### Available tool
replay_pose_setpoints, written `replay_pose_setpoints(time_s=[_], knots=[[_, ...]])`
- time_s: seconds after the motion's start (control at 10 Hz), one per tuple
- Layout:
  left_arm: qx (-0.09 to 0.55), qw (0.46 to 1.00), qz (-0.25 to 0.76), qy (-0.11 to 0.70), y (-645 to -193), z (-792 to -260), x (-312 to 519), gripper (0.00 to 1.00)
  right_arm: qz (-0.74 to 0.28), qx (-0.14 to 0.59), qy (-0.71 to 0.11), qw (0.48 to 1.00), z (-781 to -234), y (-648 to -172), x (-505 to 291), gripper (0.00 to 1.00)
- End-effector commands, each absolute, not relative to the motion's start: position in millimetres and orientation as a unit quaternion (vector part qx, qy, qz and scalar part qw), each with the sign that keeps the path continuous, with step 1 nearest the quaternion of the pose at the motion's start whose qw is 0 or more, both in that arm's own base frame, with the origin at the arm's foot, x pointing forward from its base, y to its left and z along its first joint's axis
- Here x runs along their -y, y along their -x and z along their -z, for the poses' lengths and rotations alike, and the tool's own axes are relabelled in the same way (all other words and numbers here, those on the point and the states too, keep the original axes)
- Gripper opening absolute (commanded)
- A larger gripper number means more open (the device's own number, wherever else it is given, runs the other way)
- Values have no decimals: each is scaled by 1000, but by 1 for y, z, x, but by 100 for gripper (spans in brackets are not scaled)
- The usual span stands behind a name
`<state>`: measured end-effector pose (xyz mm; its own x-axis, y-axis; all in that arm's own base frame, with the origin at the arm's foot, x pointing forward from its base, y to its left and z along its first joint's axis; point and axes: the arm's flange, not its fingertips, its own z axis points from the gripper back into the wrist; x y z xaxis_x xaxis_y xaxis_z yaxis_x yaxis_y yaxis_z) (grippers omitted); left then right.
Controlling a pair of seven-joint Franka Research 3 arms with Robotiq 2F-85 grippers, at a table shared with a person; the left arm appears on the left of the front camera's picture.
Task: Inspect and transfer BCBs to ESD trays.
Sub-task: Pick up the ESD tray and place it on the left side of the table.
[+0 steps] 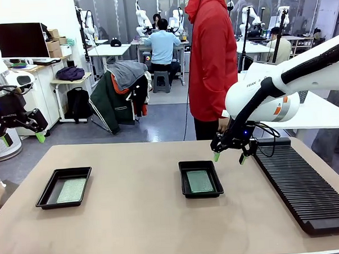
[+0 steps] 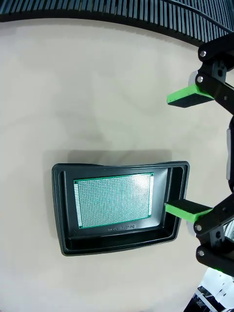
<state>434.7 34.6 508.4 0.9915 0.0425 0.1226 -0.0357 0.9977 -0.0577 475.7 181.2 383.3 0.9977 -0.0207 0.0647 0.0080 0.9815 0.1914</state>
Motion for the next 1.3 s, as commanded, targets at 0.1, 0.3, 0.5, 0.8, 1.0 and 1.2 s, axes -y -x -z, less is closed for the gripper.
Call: replay_pose_setpoints(time_s=[0.1,0.3,0.5,0.8,1.0,1.2], knots=[[62,998,-20,28,-435,-508,-35,100,7,33,-96,995,-383,-476,-181,100],[74,996,-25,35,-440,-522,1,100,18,30,-165,986,-394,-466,-151,100],[96,993,-41,61,-447,-529,34,100,25,30,-223,974,-400,-460,-120,100],[86,993,-36,69,-455,-539,105,100,17,25,-298,954,-403,-453,-77,100],[92,993,-33,64,-456,-544,155,100,14,22,-334,942,-398,-451,-56,100],[84,994,-13,62,-460,-538,205,100,10,26,-362,932,-388,-451,-36,100]])
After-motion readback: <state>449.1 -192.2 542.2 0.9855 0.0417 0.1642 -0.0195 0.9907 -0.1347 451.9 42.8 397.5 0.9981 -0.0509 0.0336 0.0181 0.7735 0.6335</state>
